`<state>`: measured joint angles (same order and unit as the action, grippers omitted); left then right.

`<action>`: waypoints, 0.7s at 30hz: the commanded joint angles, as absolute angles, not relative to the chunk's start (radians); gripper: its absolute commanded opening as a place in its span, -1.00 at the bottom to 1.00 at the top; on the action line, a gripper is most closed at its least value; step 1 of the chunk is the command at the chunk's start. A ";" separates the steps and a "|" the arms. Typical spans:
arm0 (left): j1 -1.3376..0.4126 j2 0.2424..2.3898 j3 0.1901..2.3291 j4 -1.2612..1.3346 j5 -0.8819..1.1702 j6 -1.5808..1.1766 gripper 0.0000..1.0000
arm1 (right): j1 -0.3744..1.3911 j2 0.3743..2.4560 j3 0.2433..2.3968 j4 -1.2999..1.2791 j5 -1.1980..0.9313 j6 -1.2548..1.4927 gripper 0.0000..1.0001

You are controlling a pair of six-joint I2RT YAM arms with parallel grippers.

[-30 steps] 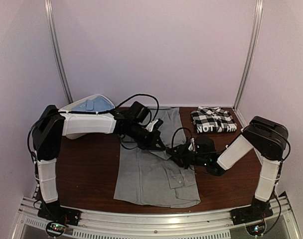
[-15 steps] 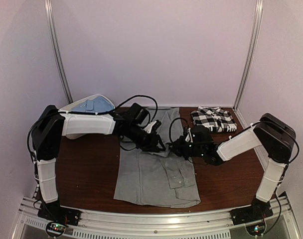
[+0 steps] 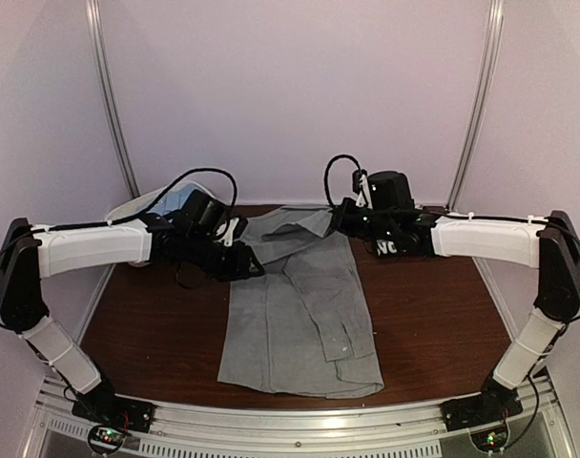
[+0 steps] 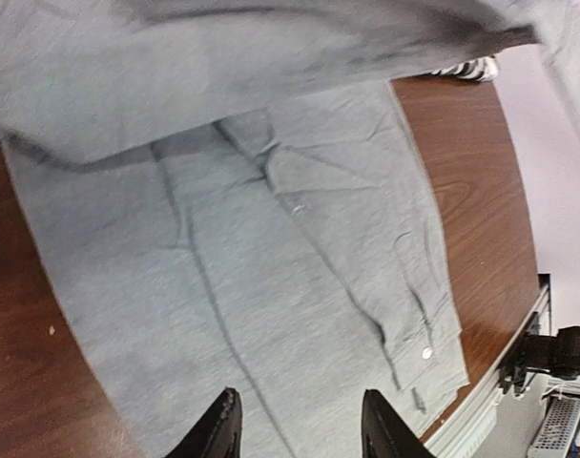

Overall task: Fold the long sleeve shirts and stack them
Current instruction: Pick up the shirt from the center of the board.

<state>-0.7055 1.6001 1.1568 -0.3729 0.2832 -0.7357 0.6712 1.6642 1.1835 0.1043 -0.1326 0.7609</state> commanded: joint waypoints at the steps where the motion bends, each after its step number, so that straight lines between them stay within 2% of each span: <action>1: -0.698 1.503 1.020 -0.426 0.164 -0.770 -0.12 | 0.624 1.647 1.292 -0.055 -0.082 0.632 -1.00; 11: -0.756 1.266 0.681 -0.443 0.185 -0.923 -0.20 | 0.560 1.717 1.513 -0.173 -0.126 0.529 -1.00; 21: -0.959 1.199 0.544 -0.452 0.167 -1.107 -0.20 | 0.528 1.750 1.635 -0.223 -0.156 0.490 -1.00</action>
